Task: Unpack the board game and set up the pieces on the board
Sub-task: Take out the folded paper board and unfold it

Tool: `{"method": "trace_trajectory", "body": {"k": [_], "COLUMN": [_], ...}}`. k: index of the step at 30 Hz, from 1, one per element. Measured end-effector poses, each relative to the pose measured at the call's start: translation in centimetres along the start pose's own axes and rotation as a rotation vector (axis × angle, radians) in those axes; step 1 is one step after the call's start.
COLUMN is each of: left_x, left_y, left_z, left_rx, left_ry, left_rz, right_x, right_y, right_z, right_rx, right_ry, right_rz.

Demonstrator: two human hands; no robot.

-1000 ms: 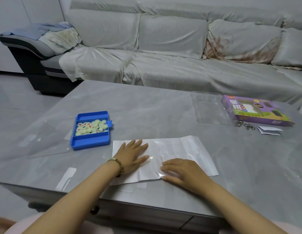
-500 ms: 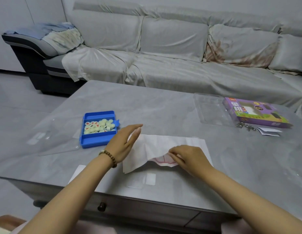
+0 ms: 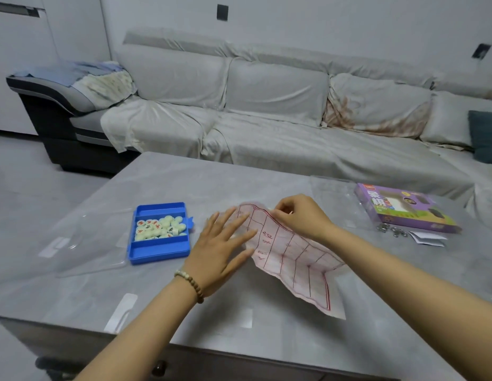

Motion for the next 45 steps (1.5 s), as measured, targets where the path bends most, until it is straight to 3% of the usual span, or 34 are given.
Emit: {"method": "trace_trajectory", "body": {"k": [3, 9, 11, 15, 20, 23, 25, 28, 30, 33, 45], "left_x": [0.2, 0.7, 1.3, 4.1, 4.9, 4.6, 4.1, 2.6, 1.6, 0.6, 0.4], "left_y": [-2.1, -4.8, -6.7, -11.7, -13.4, -13.9, -14.2, -14.5, -15.0, -15.1, -15.5], "left_z": [1.3, 3.5, 3.5, 3.8, 3.5, 3.6, 4.3, 5.2, 6.0, 6.9, 6.0], "left_rx": [0.062, 0.071, 0.116, -0.022, -0.085, -0.132, -0.180, -0.202, -0.191, -0.168, -0.125], "left_ry": [0.162, 0.374, 0.417, 0.483, 0.505, 0.502, 0.480, 0.412, 0.372, 0.330, 0.366], "left_rz": [0.200, 0.380, 0.486, 0.792, 0.847, 0.804, 0.762, 0.691, 0.677, 0.664, 0.669], "right_x": [-0.4, 1.8, 3.3, 6.7, 11.0, 12.6, 12.6, 11.4, 11.0, 11.0, 8.2], "right_y": [1.1, 1.1, 0.9, -0.3, -1.1, -1.6, -2.1, -5.5, -8.5, -11.3, -11.9], "right_z": [-1.1, -5.6, -8.0, -12.6, -17.8, -19.5, -18.1, -13.8, -11.9, -11.5, -12.0], "right_rx": [-0.246, -0.668, -0.718, -0.760, -0.584, -0.295, -0.102, 0.087, 0.163, 0.229, 0.278], "right_ry": [-0.136, -0.509, -0.610, -0.741, -0.823, -0.745, -0.589, -0.250, -0.135, -0.132, -0.171], "right_rz": [-0.051, -0.096, -0.118, -0.142, -0.251, -0.329, -0.320, -0.120, 0.053, 0.164, 0.166]}}
Point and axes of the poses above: each hand's wrist, its own x-axis away from the middle knuckle, its own y-axis out of the back of the hand, z = x × y, the point moved 10 cm from there along -x, towards the middle knuckle, and after that the axes turned 7 degrees about y, right-handed, at the moved point
